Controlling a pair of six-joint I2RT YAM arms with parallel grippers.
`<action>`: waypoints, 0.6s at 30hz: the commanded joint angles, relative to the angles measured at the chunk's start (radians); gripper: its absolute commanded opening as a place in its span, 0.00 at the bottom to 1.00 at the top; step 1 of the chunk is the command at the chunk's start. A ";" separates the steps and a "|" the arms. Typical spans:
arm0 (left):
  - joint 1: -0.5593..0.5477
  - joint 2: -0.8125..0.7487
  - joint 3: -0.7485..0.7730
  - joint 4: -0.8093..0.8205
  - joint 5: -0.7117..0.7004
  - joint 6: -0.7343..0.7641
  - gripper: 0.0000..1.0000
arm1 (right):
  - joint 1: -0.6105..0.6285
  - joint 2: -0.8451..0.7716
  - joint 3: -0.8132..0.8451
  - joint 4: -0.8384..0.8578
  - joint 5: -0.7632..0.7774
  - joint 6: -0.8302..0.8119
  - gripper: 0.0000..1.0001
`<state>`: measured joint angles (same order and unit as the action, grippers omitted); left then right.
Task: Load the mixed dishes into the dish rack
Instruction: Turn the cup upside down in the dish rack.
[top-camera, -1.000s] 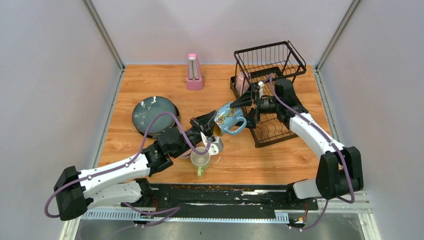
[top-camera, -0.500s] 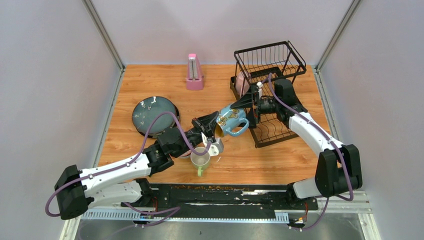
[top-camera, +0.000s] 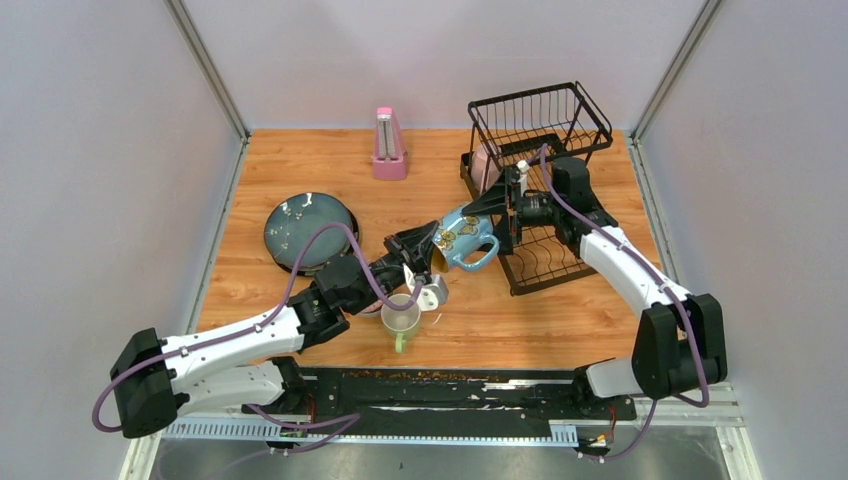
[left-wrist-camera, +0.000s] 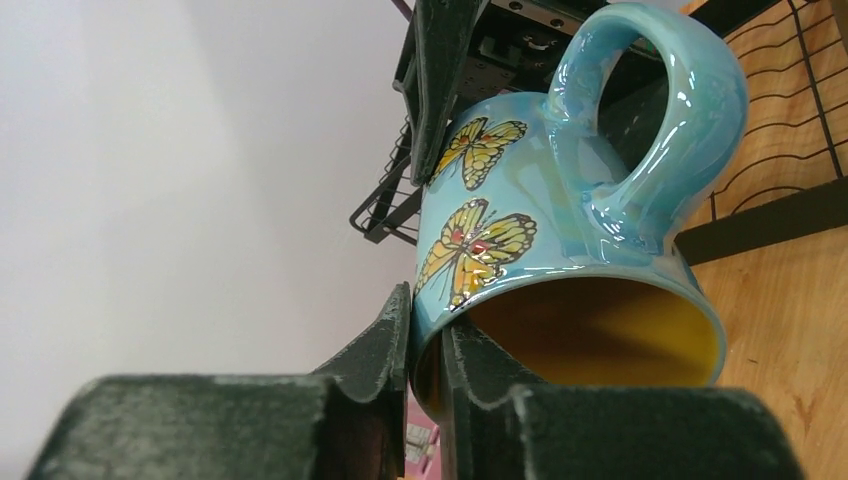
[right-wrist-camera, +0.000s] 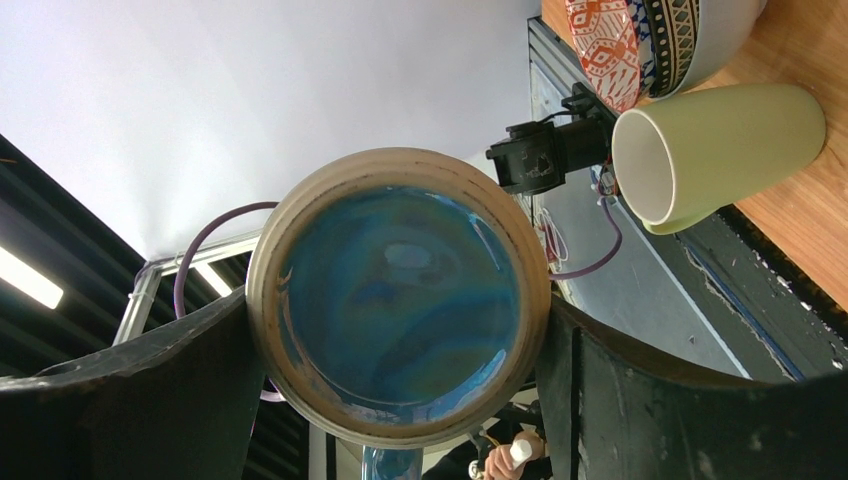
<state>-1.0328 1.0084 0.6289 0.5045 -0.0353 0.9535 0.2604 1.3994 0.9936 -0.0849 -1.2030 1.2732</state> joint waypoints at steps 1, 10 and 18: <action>-0.006 0.001 0.014 0.179 -0.010 -0.116 0.27 | 0.007 -0.082 -0.021 0.164 0.044 -0.010 0.22; -0.007 0.048 -0.053 0.250 -0.053 -0.331 0.64 | 0.007 -0.114 -0.096 0.177 0.189 -0.015 0.08; -0.007 0.095 -0.111 0.324 -0.116 -0.445 0.72 | 0.005 -0.142 -0.131 0.159 0.309 -0.054 0.04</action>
<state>-1.0325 1.0966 0.5316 0.6960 -0.1295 0.6193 0.2611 1.3190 0.8593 0.0036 -0.9764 1.2369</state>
